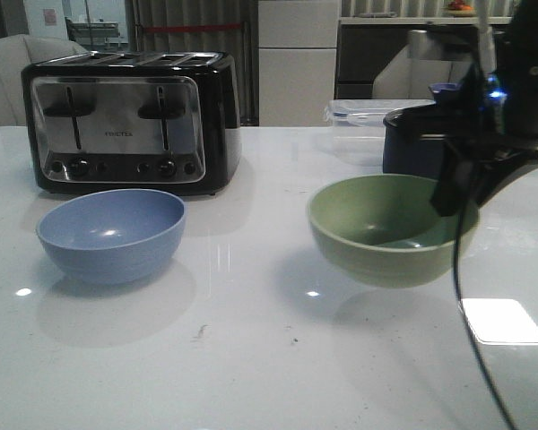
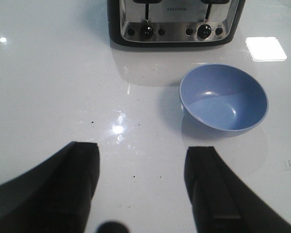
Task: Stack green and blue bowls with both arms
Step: 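Grasp the green bowl rim with the right gripper and slide it toward the center, then open the right gripper and lift it away from the green bowl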
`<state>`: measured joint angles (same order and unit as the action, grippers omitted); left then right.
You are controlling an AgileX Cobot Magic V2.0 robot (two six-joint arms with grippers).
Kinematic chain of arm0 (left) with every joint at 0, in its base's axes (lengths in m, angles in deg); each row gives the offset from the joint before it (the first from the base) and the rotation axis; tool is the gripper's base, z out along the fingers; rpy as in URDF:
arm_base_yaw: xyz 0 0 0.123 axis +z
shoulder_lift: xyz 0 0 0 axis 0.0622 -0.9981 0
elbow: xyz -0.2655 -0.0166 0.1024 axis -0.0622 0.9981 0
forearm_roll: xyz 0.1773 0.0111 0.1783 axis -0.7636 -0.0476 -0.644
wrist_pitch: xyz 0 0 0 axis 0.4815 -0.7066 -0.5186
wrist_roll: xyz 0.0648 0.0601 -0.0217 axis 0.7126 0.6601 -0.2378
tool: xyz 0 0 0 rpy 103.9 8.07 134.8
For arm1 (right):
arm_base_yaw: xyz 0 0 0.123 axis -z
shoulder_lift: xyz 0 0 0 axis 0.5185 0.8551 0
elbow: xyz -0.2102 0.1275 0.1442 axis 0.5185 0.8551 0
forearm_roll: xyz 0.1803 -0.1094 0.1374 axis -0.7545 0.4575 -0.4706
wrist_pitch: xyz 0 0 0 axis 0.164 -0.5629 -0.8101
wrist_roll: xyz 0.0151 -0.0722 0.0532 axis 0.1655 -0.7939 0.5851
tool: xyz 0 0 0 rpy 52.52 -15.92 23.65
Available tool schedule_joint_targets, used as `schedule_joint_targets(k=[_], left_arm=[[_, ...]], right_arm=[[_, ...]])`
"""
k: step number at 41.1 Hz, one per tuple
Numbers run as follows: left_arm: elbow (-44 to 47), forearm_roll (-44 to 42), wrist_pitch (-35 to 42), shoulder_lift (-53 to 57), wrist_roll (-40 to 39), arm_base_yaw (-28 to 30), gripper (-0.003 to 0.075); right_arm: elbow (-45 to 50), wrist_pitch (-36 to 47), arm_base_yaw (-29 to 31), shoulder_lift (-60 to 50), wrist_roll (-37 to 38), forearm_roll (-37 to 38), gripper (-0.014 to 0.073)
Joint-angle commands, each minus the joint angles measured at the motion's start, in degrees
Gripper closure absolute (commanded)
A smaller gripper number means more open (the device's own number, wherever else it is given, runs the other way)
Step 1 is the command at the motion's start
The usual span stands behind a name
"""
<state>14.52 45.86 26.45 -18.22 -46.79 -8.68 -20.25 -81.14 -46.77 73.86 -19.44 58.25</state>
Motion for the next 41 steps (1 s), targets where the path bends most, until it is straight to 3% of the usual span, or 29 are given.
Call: schedule_joint_targets(k=[1,9,22,25,33,41], left_arm=[[-1.7,0.4,4.6,-0.4,0.0,-0.4,0.0264],[-1.7,0.4,4.6,-0.4,0.0,-0.4,0.0264],[-1.7,0.4,4.5,-0.4,0.0,-0.4,0.0264],[-1.7,0.4,4.5,-0.4,0.0,-0.4,0.0264],[-1.7,0.4,4.5,-0.4,0.0,-0.4,0.0264],[-1.7,0.2,4.6,-0.4,0.0,-0.4,0.0264]], right_arm=[[-1.8,2.4,-4.7,-2.3,-0.2,-0.5,0.0541],[-1.8,6.0,-10.8,0.2,-0.2,-0.5,0.0538],[-1.8,7.9,-11.3,3.9,-0.2,2.0,0.0525],[-1.8,8.3,-11.3,3.7,-0.2,2.1,0.0449],[-1.8,8.8,-11.3,1.3,-0.2,2.1,0.0116],[-0.4,8.5,-11.6,-6.5,-0.7,2.3,0.0097]])
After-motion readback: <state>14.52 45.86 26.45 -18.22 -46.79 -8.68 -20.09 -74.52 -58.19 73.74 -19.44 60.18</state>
